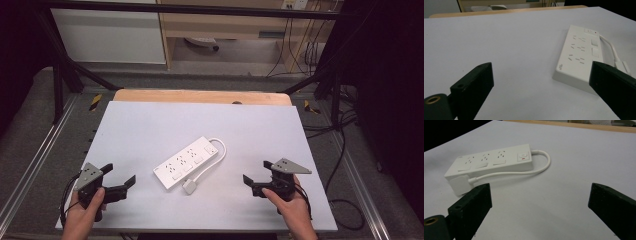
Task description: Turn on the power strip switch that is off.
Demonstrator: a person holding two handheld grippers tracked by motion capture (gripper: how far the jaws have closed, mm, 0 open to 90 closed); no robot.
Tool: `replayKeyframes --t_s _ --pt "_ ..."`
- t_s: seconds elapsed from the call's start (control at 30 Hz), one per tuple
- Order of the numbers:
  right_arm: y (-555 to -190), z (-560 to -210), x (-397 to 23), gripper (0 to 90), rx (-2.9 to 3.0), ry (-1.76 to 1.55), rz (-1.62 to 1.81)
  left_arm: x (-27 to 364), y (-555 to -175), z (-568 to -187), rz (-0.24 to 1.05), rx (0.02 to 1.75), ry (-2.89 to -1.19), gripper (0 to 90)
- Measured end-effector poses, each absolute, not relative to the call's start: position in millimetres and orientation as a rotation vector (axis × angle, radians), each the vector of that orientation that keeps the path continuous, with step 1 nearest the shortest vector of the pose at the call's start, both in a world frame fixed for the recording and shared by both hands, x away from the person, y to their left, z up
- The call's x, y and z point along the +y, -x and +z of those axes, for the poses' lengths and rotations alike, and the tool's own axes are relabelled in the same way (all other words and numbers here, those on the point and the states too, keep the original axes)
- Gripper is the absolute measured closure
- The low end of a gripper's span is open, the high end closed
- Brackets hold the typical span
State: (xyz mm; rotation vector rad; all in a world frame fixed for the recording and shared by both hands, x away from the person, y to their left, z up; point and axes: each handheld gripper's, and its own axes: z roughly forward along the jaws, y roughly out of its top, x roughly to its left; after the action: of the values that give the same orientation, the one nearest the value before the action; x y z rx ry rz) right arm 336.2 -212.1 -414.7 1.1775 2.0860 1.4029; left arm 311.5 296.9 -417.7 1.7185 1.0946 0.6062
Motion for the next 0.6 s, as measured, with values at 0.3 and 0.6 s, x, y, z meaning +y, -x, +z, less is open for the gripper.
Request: replayKeyframes --t_s 0.3,0.6 --pt "-338.0 -414.0 -193.4 5.0 2.121 -1.131 1.405 296.3 -311.6 -418.3 0.605 1.095 -1.727 5.5" --pt "-343.0 -407.2 -174.6 12.1 2.116 -1.08 1.421 296.4 -311.5 -418.7 0.604 1.094 -1.73 5.5"
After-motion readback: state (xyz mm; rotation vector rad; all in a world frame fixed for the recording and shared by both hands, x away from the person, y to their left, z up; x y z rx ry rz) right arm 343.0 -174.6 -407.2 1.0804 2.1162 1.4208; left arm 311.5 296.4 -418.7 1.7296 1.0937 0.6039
